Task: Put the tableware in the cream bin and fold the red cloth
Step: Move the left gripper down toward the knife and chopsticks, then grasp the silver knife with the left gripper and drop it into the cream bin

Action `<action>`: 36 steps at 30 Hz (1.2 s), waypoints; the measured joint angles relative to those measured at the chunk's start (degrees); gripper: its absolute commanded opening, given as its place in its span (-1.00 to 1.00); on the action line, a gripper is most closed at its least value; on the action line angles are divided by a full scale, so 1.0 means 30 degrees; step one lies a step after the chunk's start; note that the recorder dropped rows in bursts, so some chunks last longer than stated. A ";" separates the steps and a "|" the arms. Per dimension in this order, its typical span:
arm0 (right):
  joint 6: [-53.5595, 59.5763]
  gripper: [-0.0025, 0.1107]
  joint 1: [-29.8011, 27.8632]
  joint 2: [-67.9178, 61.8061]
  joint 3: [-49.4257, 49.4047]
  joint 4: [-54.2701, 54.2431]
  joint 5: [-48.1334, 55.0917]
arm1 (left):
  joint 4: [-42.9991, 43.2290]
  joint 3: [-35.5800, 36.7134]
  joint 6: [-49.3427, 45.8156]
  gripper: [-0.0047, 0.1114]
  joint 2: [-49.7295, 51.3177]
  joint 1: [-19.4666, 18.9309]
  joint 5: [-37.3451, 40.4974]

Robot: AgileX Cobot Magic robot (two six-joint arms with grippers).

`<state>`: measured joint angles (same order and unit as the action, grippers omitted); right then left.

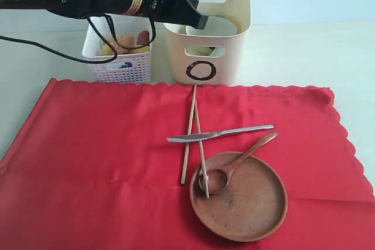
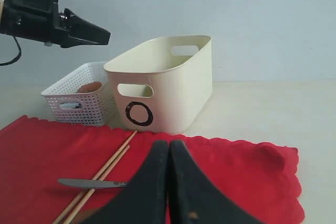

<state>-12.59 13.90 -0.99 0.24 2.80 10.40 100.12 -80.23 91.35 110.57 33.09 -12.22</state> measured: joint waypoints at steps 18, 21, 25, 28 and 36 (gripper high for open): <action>0.0000 -0.96 0.0000 0.0000 0.0000 0.0000 0.0000 | 0.0030 0.2072 -0.2816 -0.31 0.3547 0.2038 -0.7596; 0.0000 -0.96 0.0000 0.0000 0.0000 0.0000 0.0000 | 0.0070 0.2072 -0.3182 -0.06 0.4073 0.2083 -0.7202; 0.0000 -0.96 0.0000 0.0000 0.0000 0.0000 0.0000 | 0.0069 0.2072 -0.3338 -0.06 0.4546 0.2117 -0.5920; 0.0000 -0.96 0.0000 0.0000 0.0000 0.0000 0.0000 | 0.0069 0.2072 -0.3768 -0.10 0.4867 0.2117 -0.5362; 0.0000 -0.96 0.0000 0.0000 0.0000 0.0000 0.0000 | 0.0069 0.2072 -0.3963 -0.35 0.5552 0.2117 -0.4980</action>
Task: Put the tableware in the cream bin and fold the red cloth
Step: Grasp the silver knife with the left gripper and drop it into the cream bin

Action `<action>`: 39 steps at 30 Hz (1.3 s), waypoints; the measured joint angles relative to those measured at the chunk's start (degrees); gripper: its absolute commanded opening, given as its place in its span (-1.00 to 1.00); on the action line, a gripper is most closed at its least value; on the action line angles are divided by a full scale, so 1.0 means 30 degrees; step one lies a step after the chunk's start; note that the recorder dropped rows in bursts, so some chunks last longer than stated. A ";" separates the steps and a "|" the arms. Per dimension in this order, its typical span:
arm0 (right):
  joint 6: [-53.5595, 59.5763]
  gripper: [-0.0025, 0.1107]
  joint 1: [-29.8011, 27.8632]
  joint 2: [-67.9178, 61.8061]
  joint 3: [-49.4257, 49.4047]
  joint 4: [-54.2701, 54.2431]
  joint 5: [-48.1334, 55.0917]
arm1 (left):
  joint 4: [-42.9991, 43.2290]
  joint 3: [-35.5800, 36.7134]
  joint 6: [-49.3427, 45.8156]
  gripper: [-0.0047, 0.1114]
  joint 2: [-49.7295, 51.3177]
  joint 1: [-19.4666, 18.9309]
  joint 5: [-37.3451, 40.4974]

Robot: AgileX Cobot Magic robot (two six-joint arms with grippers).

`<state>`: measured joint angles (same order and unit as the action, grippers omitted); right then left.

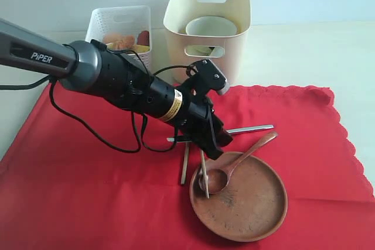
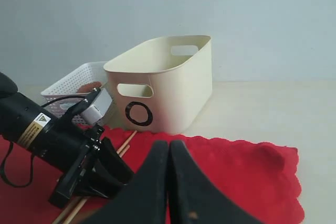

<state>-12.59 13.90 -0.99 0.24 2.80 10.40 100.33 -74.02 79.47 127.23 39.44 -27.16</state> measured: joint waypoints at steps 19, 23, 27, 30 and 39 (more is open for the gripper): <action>0.0000 -0.96 0.0000 0.0000 0.0000 0.0000 0.0000 | 0.0000 0.0000 0.0000 -0.92 -0.1080 0.0000 0.0167; 0.0000 -0.96 0.0000 0.0000 0.0000 0.0000 0.0000 | 0.0000 0.0000 0.0000 -0.92 -0.2275 0.0000 0.0244; 0.0000 -0.96 0.0000 0.0000 0.0000 0.0000 0.0000 | 0.0000 0.0000 0.0000 -0.92 -0.3618 0.0000 0.0999; 0.0000 -0.96 0.0000 0.0000 0.0000 0.0000 0.0000 | 0.0034 -0.0036 0.0000 -0.92 -0.4635 0.0000 0.2203; 0.0000 -0.96 0.0000 0.0000 0.0000 0.0000 0.0000 | -0.0678 -0.2045 0.0000 -0.92 -0.5833 0.0000 0.7119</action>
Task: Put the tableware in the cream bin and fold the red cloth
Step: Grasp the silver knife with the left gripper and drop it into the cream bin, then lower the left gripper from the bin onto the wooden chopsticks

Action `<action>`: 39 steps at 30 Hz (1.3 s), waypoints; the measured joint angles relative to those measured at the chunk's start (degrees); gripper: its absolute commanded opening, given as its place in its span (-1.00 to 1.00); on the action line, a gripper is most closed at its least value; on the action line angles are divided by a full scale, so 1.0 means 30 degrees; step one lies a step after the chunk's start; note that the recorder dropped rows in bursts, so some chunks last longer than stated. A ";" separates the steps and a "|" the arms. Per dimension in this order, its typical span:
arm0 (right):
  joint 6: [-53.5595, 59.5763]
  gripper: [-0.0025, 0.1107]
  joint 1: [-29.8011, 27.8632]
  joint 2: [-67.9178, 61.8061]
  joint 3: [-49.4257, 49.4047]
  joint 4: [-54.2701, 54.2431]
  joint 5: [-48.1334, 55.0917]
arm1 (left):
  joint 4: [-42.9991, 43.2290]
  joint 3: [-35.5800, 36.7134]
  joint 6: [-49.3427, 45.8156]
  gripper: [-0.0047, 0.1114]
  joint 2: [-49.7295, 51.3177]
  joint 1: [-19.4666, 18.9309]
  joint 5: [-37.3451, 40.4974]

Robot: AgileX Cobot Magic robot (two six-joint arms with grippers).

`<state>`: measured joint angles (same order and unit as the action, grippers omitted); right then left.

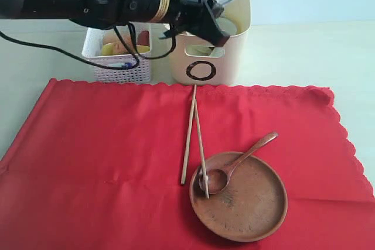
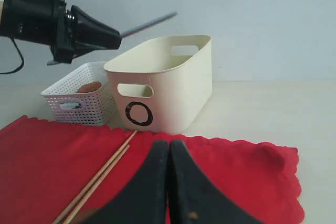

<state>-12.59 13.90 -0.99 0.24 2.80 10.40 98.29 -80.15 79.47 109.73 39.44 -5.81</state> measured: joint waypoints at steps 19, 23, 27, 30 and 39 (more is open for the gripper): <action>0.0000 -0.96 0.0000 0.0000 0.0000 0.0000 0.0000 | -0.0298 -0.5910 0.0000 -0.92 0.4379 -0.0294 0.3325; 0.0000 -0.96 0.0000 0.0000 0.0000 0.0000 0.0000 | -0.0298 -0.6341 0.0712 -0.80 0.5443 -0.0294 0.4585; 0.0000 -0.96 0.0000 0.0000 0.0000 0.0000 0.0000 | -0.0423 -0.7078 0.1586 -0.10 0.6193 -0.0406 0.5094; 0.0000 -0.96 0.0000 0.0000 0.0000 0.0000 0.0000 | -0.0458 -0.7193 0.2236 0.14 0.6424 -0.0406 0.5708; 0.0000 -0.96 0.0000 0.0000 0.0000 0.0000 0.0000 | -0.0497 -0.7230 0.2567 0.14 0.6424 -0.0406 0.6458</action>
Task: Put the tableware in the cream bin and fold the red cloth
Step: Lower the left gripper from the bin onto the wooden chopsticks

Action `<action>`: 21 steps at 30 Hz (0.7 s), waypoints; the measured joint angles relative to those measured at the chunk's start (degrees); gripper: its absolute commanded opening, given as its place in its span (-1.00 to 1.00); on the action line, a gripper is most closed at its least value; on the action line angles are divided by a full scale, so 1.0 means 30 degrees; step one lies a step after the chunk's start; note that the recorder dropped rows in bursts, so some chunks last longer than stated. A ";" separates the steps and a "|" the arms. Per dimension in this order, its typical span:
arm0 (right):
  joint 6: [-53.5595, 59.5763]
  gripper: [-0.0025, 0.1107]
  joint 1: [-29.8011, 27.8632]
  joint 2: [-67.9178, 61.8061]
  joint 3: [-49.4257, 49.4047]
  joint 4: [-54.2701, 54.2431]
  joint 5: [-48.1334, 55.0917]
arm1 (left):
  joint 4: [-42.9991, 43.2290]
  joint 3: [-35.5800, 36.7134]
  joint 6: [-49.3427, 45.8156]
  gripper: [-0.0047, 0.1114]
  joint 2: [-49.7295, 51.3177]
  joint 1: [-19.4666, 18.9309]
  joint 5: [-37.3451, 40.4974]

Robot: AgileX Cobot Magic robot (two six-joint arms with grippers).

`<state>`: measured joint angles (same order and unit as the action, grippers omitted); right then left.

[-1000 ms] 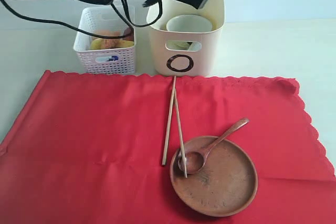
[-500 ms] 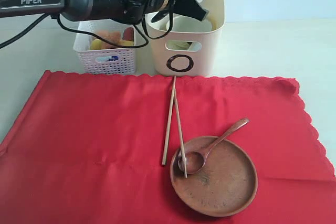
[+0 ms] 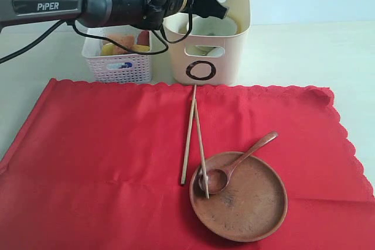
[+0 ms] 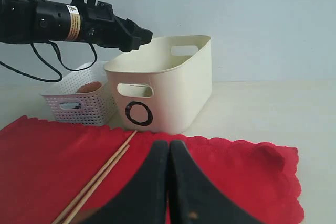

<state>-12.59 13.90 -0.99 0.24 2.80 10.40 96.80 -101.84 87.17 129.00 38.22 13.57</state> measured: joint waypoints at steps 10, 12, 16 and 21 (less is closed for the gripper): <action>0.0000 -0.96 0.0000 0.0000 0.0000 0.0000 0.0000 | -0.1957 0.0039 -0.0318 -0.89 -0.0069 0.0000 0.0045; 0.0000 -0.96 0.0000 0.0000 0.0000 0.0000 0.0000 | -0.2360 0.0277 -0.0823 -0.92 -0.0378 0.0000 0.0086; 0.0000 -0.96 0.0000 0.0000 0.0000 0.0000 0.0000 | -0.3634 0.0757 -0.2110 -0.92 -0.1310 0.0132 0.0170; 0.0000 -0.96 0.0000 0.0000 0.0000 0.0000 0.0000 | -0.6389 0.1670 -0.5267 -0.92 -0.2530 0.0665 0.0337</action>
<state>-12.59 13.90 -0.99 0.24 2.80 10.40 77.64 -96.83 71.37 121.41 40.21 14.58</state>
